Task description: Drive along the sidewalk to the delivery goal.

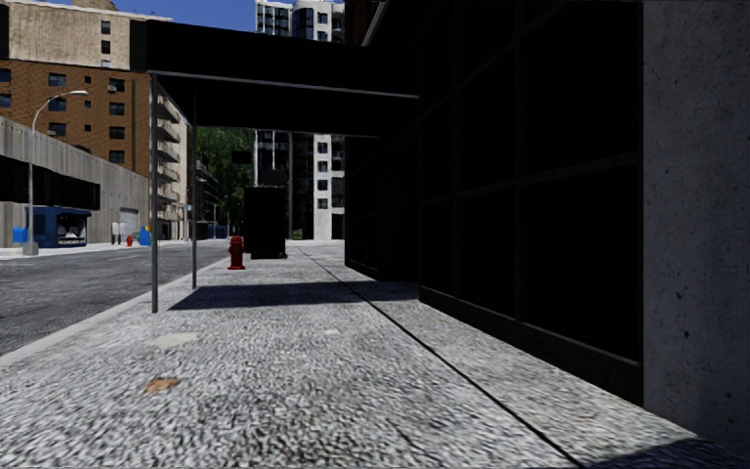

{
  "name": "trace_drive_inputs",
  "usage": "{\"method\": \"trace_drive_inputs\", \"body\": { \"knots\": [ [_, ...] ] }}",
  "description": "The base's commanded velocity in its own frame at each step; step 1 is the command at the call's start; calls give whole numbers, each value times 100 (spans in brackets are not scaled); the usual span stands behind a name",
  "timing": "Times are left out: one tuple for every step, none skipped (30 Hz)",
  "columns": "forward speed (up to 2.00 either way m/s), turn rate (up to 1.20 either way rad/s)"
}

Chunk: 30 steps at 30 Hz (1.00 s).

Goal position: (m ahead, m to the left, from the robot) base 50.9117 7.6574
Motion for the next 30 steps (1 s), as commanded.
{"method": "trace_drive_inputs", "body": {
  "knots": [
    [162, 69],
    [162, 69],
    [163, 65],
    [163, 64],
    [163, 64],
    [163, 64],
    [163, 62],
    [163, 49],
    [163, 49],
    [163, 0],
    [163, 0],
    [163, 0],
    [163, 0],
    [163, 0],
    [163, 0],
    [163, 0],
    [163, 0],
    [167, 0],
    [200, 0],
    [200, 0],
    [200, 0],
    [200, 0],
    [200, 0],
    [200, 0],
    [200, 0],
    [200, 0],
    [200, 0],
    [200, 0],
    [200, 0],
    [200, 0]
  ]
}}
